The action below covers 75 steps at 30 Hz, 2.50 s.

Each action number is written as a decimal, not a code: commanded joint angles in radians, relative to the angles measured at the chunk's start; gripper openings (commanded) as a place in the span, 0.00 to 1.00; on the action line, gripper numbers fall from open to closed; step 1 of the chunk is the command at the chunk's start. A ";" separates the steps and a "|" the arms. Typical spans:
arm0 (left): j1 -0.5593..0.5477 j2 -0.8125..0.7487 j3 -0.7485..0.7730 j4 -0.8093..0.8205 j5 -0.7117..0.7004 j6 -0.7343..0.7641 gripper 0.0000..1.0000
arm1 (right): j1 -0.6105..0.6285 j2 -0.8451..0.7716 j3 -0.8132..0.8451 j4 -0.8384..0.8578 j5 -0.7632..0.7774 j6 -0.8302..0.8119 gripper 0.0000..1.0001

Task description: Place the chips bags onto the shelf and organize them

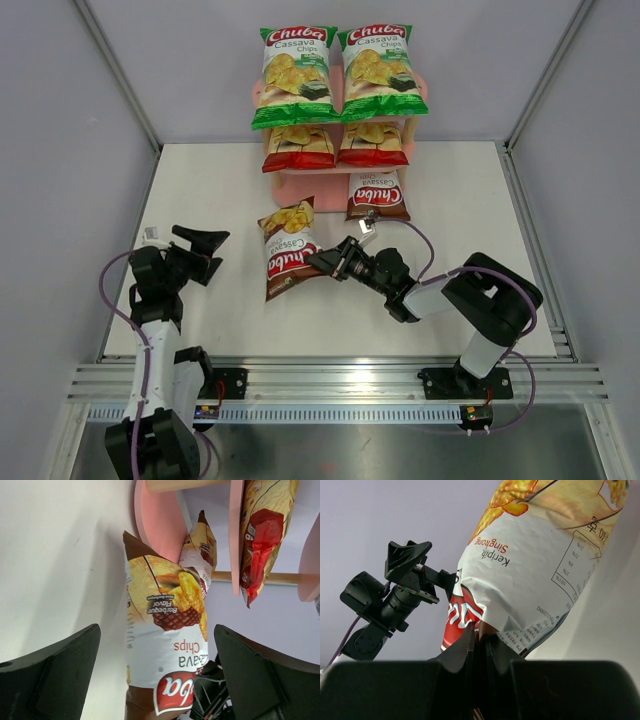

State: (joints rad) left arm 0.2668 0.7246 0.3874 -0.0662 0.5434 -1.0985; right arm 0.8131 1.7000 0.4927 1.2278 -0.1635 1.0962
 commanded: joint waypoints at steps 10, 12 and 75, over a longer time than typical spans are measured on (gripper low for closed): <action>0.075 -0.008 0.111 -0.107 0.112 0.169 0.99 | -0.135 -0.013 0.089 0.084 -0.094 -0.091 0.03; 0.074 -0.004 0.139 -0.133 0.118 0.192 0.99 | -0.156 -0.016 0.107 0.073 -0.096 -0.098 0.03; 0.020 0.032 0.352 -0.366 0.222 0.517 0.99 | -0.293 0.403 0.560 -0.260 0.056 0.039 0.28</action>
State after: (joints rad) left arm 0.2932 0.7559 0.6899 -0.4416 0.7349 -0.5980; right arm 0.5308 2.1071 1.0691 0.9298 -0.1684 1.0721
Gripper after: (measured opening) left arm 0.988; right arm 0.278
